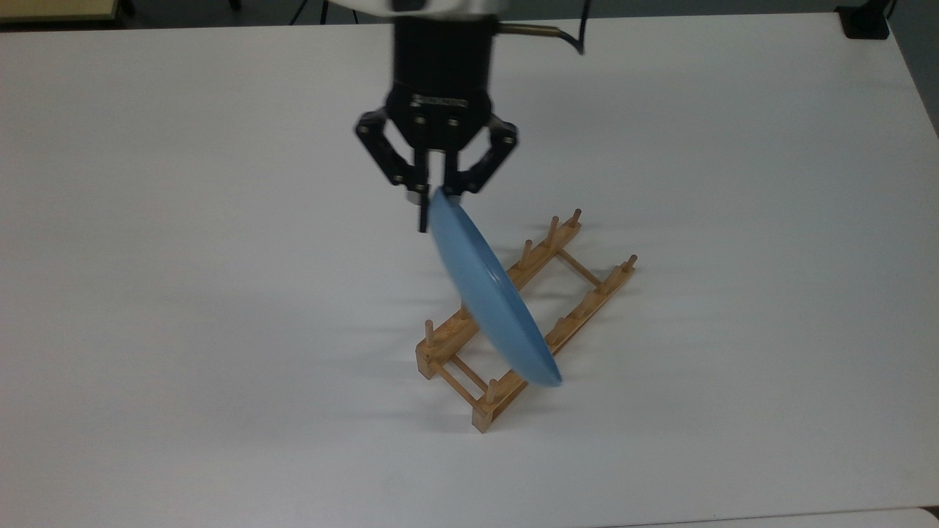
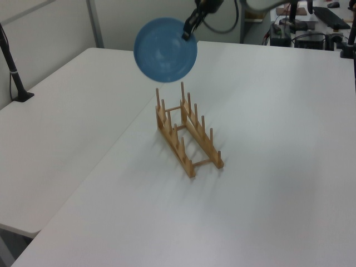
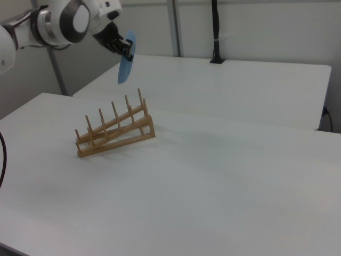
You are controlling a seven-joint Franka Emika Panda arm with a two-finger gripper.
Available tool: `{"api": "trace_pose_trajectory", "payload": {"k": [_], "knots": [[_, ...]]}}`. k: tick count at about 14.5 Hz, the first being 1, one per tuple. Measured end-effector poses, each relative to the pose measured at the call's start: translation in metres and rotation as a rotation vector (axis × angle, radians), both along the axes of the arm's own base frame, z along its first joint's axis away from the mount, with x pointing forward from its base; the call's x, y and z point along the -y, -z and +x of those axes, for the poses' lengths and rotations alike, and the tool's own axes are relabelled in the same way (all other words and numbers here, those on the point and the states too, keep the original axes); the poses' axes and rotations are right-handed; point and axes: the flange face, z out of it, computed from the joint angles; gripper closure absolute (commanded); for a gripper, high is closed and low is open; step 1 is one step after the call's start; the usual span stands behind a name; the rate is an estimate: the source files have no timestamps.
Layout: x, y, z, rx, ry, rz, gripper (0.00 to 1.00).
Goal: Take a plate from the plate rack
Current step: 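Lift the blue plate up out of the rack slots, then carry the plate away from the rack and lower it flat onto the table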
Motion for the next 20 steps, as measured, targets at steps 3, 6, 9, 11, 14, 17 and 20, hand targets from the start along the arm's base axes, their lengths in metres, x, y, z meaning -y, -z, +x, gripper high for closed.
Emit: {"api": "trace_pose_trajectory", "payload": {"k": [3, 6, 9, 11, 14, 17, 20], "knots": [[0.069, 0.012, -0.005, -0.13, 0.116, 0.165, 1.0], [0.144, 0.052, -0.027, -0.373, 0.09, 0.254, 1.0], [0.204, 0.1, -0.058, -0.572, 0.001, 0.264, 1.0], [0.229, 0.137, -0.074, -0.648, -0.068, 0.255, 1.0], [0.253, 0.197, -0.095, -0.779, -0.163, 0.187, 1.0], [0.268, 0.247, -0.105, -0.873, -0.208, 0.141, 0.96], [0.28, 0.265, -0.112, -0.895, -0.22, 0.119, 0.48]]}}
